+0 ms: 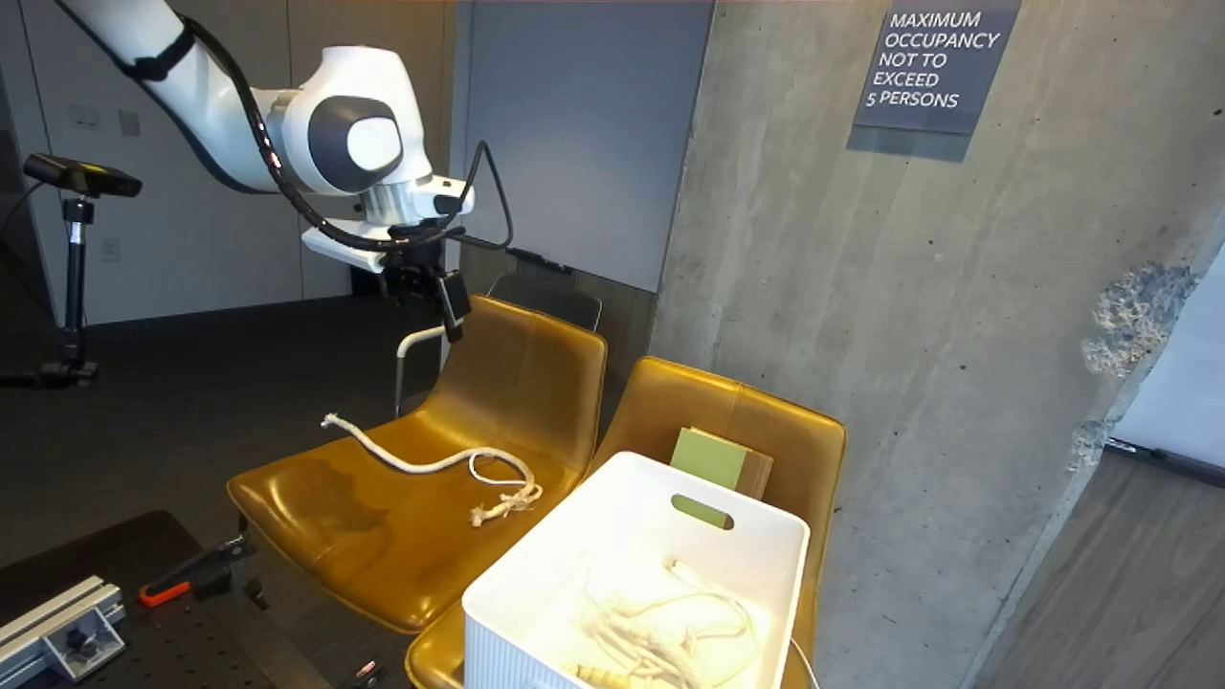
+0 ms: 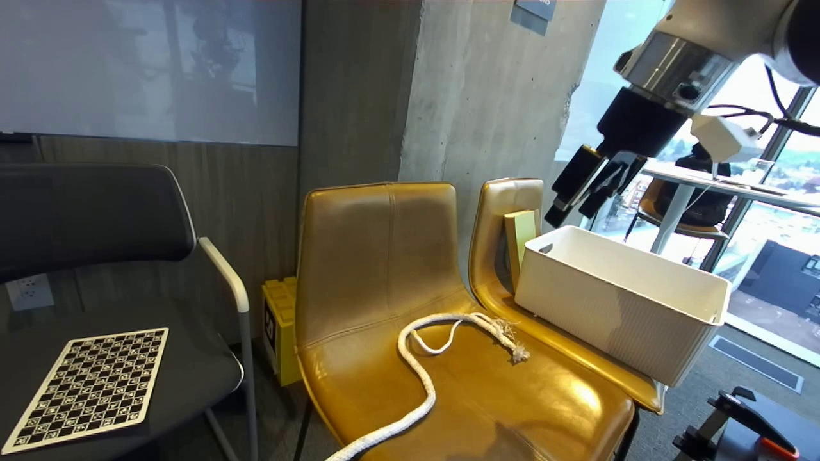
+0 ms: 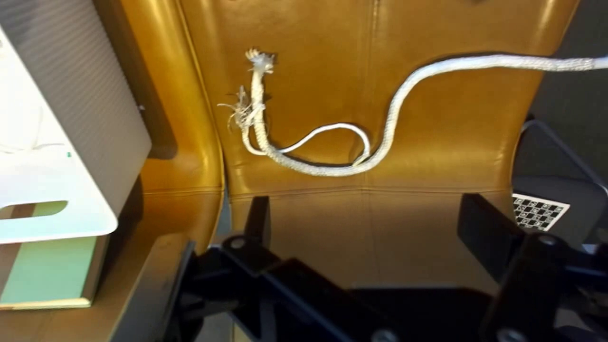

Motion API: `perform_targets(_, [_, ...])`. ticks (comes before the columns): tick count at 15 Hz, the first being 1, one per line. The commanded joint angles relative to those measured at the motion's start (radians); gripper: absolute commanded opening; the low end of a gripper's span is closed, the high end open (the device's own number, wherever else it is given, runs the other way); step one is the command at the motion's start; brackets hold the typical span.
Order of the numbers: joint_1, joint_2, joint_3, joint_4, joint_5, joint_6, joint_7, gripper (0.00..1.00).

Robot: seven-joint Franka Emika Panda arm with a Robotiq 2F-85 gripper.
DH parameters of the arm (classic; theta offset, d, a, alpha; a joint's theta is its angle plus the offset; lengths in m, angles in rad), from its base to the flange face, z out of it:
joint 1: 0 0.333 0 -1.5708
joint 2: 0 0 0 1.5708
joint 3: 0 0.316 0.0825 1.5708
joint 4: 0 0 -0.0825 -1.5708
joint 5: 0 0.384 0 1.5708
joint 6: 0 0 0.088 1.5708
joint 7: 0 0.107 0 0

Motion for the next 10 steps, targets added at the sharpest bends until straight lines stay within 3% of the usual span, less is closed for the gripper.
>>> perform_targets(1, [0.059,0.139,0.019,0.045,-0.069,0.071,0.133,1.00])
perform_targets(4, [0.129,0.264,-0.008,0.112,-0.101,0.098,0.219,1.00])
perform_targets(10, [0.246,0.496,-0.089,0.294,-0.060,0.101,0.299,1.00])
